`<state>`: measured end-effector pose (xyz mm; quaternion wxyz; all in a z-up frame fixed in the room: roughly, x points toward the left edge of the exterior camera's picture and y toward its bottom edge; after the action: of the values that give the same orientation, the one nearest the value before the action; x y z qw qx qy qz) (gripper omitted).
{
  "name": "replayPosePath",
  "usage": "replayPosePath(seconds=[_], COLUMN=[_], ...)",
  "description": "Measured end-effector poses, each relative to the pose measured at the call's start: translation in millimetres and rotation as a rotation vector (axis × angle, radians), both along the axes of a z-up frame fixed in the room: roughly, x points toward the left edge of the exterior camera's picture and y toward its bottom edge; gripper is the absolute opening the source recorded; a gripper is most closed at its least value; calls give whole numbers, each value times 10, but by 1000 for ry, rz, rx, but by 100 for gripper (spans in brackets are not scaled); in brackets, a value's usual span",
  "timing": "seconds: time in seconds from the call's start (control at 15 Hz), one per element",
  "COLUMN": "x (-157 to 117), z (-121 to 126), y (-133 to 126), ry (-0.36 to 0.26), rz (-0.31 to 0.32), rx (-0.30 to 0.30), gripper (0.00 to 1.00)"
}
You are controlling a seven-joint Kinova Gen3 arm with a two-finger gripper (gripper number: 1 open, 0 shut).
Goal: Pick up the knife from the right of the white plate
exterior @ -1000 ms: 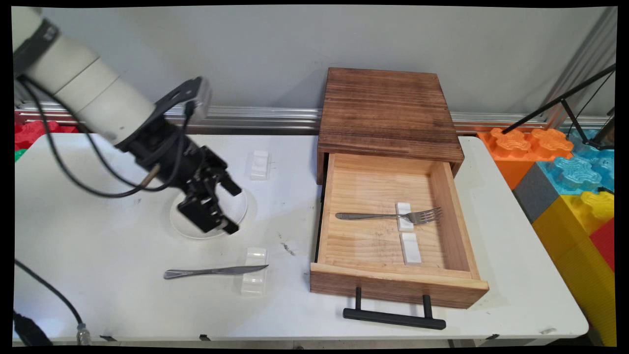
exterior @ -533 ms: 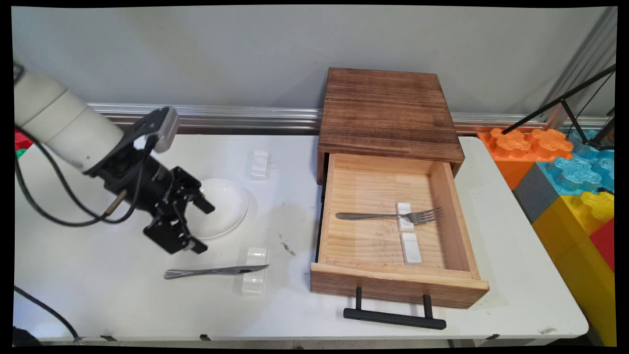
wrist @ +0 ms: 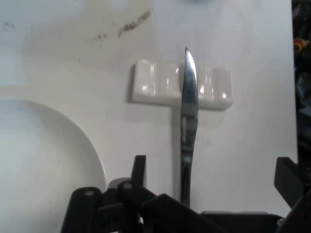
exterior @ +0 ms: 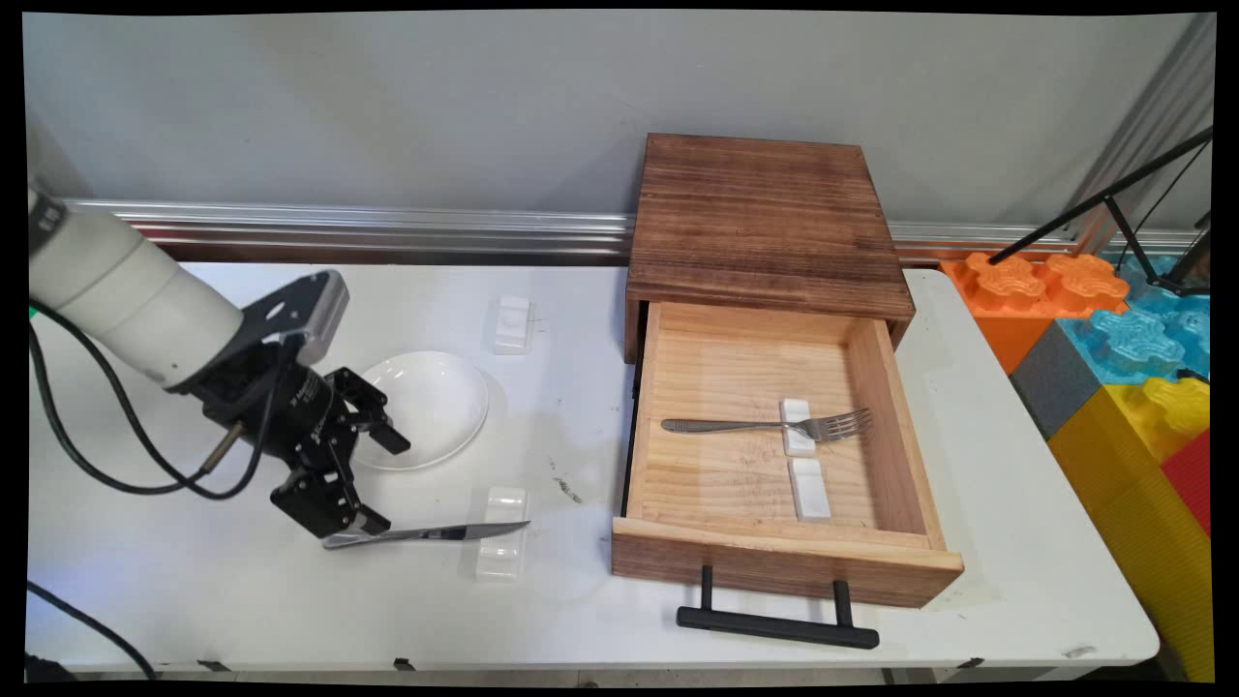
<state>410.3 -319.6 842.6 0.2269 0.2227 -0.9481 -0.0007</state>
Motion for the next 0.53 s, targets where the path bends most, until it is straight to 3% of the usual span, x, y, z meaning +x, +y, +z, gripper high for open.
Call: replayPosePath(seconds=[0.53], x=[-96], z=[-370], y=[-69], ry=[-54], rz=[-16], rx=[25], gripper=[100])
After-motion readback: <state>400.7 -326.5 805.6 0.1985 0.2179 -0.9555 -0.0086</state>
